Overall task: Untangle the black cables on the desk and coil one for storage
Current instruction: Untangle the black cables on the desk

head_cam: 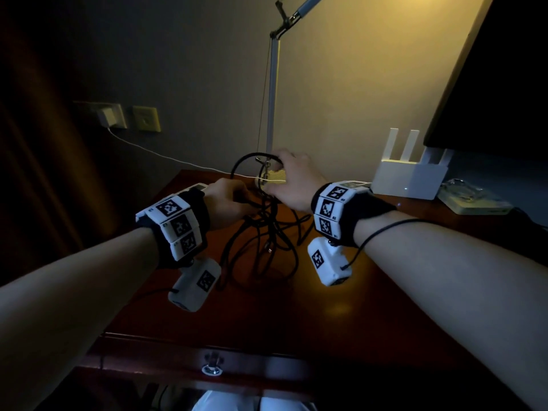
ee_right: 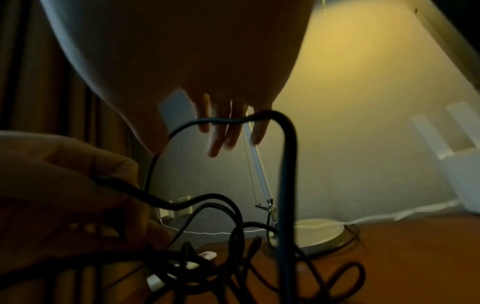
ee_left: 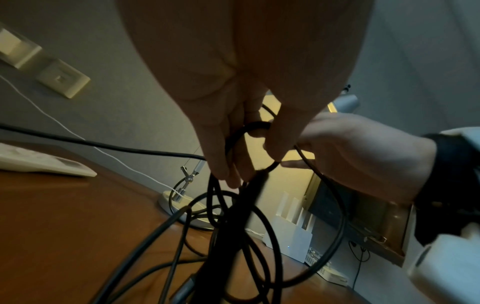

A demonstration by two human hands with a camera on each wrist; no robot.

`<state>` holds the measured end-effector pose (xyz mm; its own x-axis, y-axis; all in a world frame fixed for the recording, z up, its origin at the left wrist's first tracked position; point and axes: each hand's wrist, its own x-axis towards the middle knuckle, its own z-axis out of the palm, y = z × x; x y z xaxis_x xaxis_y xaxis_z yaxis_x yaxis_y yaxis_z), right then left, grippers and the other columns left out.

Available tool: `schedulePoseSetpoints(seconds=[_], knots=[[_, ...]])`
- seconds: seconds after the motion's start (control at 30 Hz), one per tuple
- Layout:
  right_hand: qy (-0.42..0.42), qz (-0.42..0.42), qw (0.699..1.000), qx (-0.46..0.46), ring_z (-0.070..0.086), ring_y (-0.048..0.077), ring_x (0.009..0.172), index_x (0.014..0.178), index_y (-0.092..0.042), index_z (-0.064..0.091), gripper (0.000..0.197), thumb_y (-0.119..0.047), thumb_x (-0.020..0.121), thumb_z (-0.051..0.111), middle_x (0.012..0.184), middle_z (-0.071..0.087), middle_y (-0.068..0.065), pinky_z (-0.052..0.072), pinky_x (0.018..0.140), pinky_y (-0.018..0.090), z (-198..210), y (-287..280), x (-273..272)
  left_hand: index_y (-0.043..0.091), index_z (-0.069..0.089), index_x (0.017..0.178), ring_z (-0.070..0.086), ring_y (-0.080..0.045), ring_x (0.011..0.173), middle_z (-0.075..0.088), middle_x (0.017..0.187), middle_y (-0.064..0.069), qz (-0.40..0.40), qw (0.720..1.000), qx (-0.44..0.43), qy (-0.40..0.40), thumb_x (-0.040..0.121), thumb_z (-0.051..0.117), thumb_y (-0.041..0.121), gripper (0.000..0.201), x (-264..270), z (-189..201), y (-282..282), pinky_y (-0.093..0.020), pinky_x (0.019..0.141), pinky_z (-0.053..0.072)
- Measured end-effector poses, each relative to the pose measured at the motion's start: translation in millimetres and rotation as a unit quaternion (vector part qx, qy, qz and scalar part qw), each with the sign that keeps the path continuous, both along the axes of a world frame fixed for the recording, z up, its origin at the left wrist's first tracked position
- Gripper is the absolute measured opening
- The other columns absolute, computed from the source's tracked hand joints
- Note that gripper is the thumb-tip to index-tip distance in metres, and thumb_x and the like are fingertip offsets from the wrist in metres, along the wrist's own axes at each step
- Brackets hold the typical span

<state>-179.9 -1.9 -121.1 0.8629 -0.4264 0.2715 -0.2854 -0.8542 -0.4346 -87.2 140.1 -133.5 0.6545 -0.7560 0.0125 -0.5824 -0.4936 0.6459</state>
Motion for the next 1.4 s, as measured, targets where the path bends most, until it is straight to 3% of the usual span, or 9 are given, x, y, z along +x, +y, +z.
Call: schedulePoseSetpoints(seconds=[0.2,0.3,0.4,0.57,0.9,1.0,1.17,1.27,1.4], knots=[[-0.098,-0.061,0.985,-0.127,0.038,0.022,0.121,0.128,-0.02,0.044,0.065,-0.033,0.072,0.075,0.129,0.043,0.003,0.042,0.099,0.036,7.4,-0.1,-5.3,0.021,0.062,0.086,0.062,-0.014,0.086,0.065,0.09,0.002,-0.02,0.999,-0.002,-0.043,0.083,0.071,0.03,0.013,0.1,-2.3,0.0,-0.033,0.077,0.052],[-0.053,0.039,0.993,-0.095,0.047,0.015,0.095,0.104,-0.019,0.06,0.04,-0.01,0.068,0.072,0.11,0.049,-0.002,0.042,0.071,0.024,11.1,8.0,-10.4,0.015,0.063,0.095,0.06,-0.013,0.084,0.063,0.09,0.003,-0.029,0.998,-0.016,-0.051,0.083,0.071,0.026,0.018,-3.2,-2.5,-1.8,-0.023,0.07,0.047],[0.057,0.091,0.991,-0.081,0.048,0.012,0.082,0.111,-0.021,0.065,0.041,-0.004,0.073,0.066,0.097,0.055,-0.006,0.035,0.06,0.019,7.9,14.1,-10.5,0.017,0.063,0.101,0.057,-0.011,0.083,0.06,0.089,0.006,-0.037,0.997,-0.022,-0.056,0.084,0.071,0.024,0.021,-5.8,-0.4,-2.2,-0.022,0.066,0.045],[0.167,0.058,0.98,-0.093,0.057,0.025,0.111,0.127,-0.022,0.058,0.05,-0.005,0.08,0.057,0.124,0.06,0.005,0.051,0.09,0.035,-6.7,4.3,-7.4,0.016,0.063,0.096,0.063,-0.014,0.091,0.065,0.095,0.002,-0.056,0.997,-0.022,-0.038,0.083,0.071,0.025,0.018,-1.8,-1.1,2.4,-0.029,0.079,0.052],[0.155,0.011,0.986,0.061,0.059,0.021,0.11,0.145,-0.024,0.033,0.062,-0.011,0.091,0.059,0.137,0.054,0.0,0.051,0.08,0.028,-41.4,-27.4,-8.1,0.023,0.062,0.082,0.066,-0.021,0.089,0.068,0.092,-0.001,-0.057,0.997,-0.035,0.033,0.076,0.076,0.03,0.017,10.9,1.5,12.1,-0.044,0.085,0.055],[0.139,0.029,0.985,0.102,0.057,0.023,0.113,0.142,-0.023,0.042,0.057,-0.013,0.089,0.062,0.131,0.057,0.001,0.051,0.092,0.035,-45.6,-23.5,-1.0,0.021,0.064,0.086,0.065,-0.021,0.087,0.068,0.091,-0.002,-0.079,0.996,-0.021,0.043,0.075,0.077,0.038,0.024,7.1,1.3,9.2,-0.04,0.081,0.053],[0.148,0.01,0.987,0.059,0.061,0.024,0.102,0.127,-0.016,0.057,0.035,-0.021,0.092,0.058,0.113,0.064,0.005,0.052,0.086,0.034,-41.7,-15.6,-0.4,0.016,0.065,0.092,0.068,-0.019,0.087,0.07,0.093,-0.003,-0.074,0.991,-0.061,0.093,0.077,0.076,0.029,0.023,8.6,1.4,5.6,-0.036,0.081,0.057],[0.227,0.021,0.974,0.012,0.059,0.024,0.106,0.131,-0.014,0.055,0.04,-0.024,0.092,0.058,0.121,0.062,0.005,0.051,0.092,0.036,-33.4,-9.5,-1.9,0.023,0.062,0.096,0.065,-0.015,0.088,0.064,0.102,0.0,-0.038,0.998,-0.055,0.01,0.077,0.075,0.027,0.024,17.7,3.4,4.0,-0.03,0.073,0.057],[0.225,0.089,0.97,0.005,0.058,0.015,0.102,0.119,-0.02,0.067,0.029,-0.025,0.09,0.063,0.113,0.063,-0.003,0.047,0.087,0.029,-10.3,1.5,-6.6,0.026,0.045,0.128,0.041,-0.023,0.12,0.036,0.132,-0.004,0.011,0.988,-0.038,-0.146,0.058,0.088,0.031,0.082,24.8,3.6,2.1,-0.036,0.093,0.046]])
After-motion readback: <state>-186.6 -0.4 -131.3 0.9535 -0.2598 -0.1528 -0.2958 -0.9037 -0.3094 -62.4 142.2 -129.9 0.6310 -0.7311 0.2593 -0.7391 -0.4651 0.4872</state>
